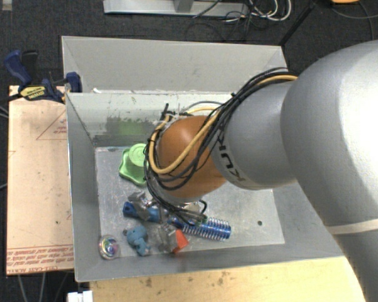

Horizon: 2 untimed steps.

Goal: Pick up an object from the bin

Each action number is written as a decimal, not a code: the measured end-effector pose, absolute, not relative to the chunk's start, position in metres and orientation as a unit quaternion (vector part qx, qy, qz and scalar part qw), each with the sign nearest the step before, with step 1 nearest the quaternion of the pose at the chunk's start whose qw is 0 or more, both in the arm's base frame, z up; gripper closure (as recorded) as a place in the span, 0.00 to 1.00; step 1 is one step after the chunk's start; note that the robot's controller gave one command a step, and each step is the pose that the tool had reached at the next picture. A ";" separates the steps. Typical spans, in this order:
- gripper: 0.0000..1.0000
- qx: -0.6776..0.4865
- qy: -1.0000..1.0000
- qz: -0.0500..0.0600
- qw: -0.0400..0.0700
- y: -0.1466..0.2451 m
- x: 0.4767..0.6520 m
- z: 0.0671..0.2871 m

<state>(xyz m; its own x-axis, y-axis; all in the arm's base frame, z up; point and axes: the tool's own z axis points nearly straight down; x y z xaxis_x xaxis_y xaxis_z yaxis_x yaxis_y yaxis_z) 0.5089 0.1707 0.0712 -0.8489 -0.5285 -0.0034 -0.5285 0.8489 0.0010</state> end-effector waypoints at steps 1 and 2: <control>1.00 -0.275 0.961 0.002 0.003 0.172 0.509 0.072; 0.00 -0.275 0.961 0.001 0.001 0.171 0.508 0.070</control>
Offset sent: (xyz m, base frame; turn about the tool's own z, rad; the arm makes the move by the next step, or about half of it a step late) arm 0.0000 0.0000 0.0000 0.0000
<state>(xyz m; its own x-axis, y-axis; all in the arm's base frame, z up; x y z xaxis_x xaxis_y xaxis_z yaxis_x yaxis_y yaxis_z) 0.5083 0.1705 0.0699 -0.8487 -0.5288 -0.0023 -0.5288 0.8487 0.0016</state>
